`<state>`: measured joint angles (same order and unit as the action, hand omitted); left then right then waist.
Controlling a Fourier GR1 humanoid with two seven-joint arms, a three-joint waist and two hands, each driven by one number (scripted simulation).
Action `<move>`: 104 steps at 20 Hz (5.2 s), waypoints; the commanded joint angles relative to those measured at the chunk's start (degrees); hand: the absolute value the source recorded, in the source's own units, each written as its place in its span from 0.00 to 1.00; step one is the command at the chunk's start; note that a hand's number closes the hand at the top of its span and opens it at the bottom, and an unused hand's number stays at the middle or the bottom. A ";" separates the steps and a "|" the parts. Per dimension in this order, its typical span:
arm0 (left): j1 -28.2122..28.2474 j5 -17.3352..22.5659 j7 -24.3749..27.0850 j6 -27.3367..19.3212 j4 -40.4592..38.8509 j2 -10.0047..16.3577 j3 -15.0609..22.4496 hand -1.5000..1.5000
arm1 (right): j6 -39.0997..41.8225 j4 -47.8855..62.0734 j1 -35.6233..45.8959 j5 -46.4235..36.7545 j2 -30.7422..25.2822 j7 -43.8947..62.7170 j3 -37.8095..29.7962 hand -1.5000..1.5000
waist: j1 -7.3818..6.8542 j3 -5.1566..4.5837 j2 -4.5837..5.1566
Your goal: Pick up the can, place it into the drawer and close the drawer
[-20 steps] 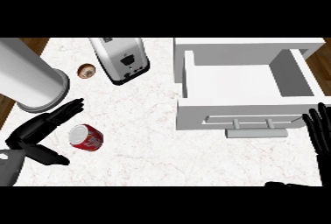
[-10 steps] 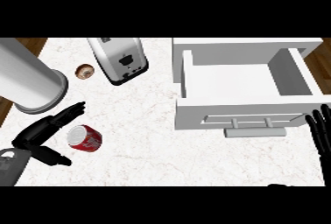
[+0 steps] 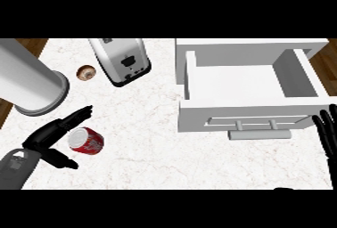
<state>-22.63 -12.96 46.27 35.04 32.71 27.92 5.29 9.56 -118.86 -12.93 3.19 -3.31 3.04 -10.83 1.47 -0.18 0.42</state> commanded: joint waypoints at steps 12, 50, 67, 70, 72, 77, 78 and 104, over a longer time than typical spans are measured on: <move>-5.06 -1.19 12.97 5.82 -10.68 -1.42 3.76 0.00 | 0.04 -1.53 1.20 1.98 -1.07 2.75 -2.19 0.00 | 0.02 -0.02 0.13; -4.18 23.88 -8.29 -24.77 -5.62 -15.49 -13.79 1.00 | 1.08 -6.92 -5.55 3.26 1.17 2.45 -3.24 0.00 | -2.82 0.27 -1.05; -3.91 17.87 -43.84 -47.84 43.22 -25.63 -0.65 1.00 | 1.75 -8.10 -4.93 3.19 1.28 2.77 -4.16 0.00 | -1.65 0.22 -0.69; -8.21 16.95 -52.89 -48.92 46.85 -25.97 1.16 1.00 | 0.41 -6.90 -3.05 3.01 2.53 3.32 -3.48 0.00 | -1.62 0.22 -0.64; -12.40 15.30 -52.82 -49.63 43.77 -26.95 1.41 1.00 | 2.18 -6.90 -5.67 3.17 2.87 1.31 -3.70 0.00 | -1.01 0.20 -0.50; -16.43 11.39 -61.11 -54.29 48.87 -27.84 4.52 1.00 | 1.80 -7.61 -5.75 1.84 3.20 1.59 -4.19 0.00 | -1.21 0.20 -0.55; -23.98 12.59 -58.94 -53.59 39.88 -27.86 1.86 1.00 | 2.92 -6.97 -4.94 4.68 1.71 2.29 -5.68 0.00 | -0.59 0.20 -0.37; -58.32 26.99 -56.66 -65.54 4.93 -27.92 9.73 1.00 | 1.25 -7.86 -2.94 0.54 3.24 3.83 -1.70 0.00 | 0.82 0.22 -0.01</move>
<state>-78.01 12.30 -11.64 -30.62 42.13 0.00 14.47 12.37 -124.44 -15.99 6.00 -1.06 4.69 -15.26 2.43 0.08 0.43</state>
